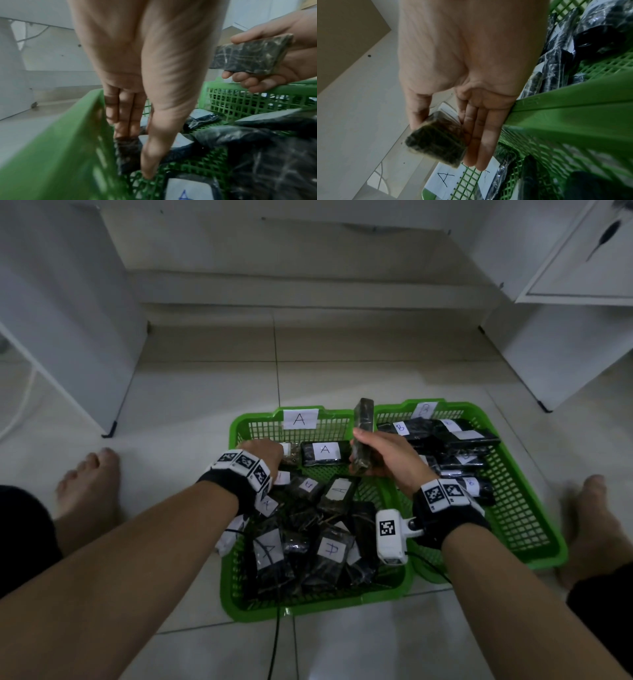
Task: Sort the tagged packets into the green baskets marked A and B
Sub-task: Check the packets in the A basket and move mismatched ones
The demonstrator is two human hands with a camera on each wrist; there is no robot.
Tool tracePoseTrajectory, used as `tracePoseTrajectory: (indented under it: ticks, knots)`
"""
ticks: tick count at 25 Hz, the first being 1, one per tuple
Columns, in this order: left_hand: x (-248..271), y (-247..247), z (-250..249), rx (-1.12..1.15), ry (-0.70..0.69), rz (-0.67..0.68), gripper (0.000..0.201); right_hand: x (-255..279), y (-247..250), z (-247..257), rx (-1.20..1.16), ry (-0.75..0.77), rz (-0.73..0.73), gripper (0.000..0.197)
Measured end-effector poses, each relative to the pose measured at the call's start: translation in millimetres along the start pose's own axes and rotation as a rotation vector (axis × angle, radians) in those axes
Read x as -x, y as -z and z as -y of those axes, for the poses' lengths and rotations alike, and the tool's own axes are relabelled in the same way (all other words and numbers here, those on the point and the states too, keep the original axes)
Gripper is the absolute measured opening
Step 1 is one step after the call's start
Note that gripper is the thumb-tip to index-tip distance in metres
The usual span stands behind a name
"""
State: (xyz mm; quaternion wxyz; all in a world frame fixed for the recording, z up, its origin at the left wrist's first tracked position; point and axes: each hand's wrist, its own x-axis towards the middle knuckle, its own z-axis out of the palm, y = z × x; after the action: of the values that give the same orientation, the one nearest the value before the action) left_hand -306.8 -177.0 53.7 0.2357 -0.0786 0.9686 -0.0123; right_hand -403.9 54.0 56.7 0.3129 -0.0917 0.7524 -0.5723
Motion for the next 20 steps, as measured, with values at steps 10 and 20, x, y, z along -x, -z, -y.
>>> tracePoseTrajectory:
  ticks: [10,20]
  knots:
    - [3.7,33.2,19.6,0.391,0.077,0.155,0.026,-1.8,-1.4,-0.6,-0.047,-0.019,0.022,0.041]
    - [12.3,49.9,-12.8,1.466,0.059,0.107,0.017,10.7,-35.5,20.9,0.115,0.067,0.012,0.027]
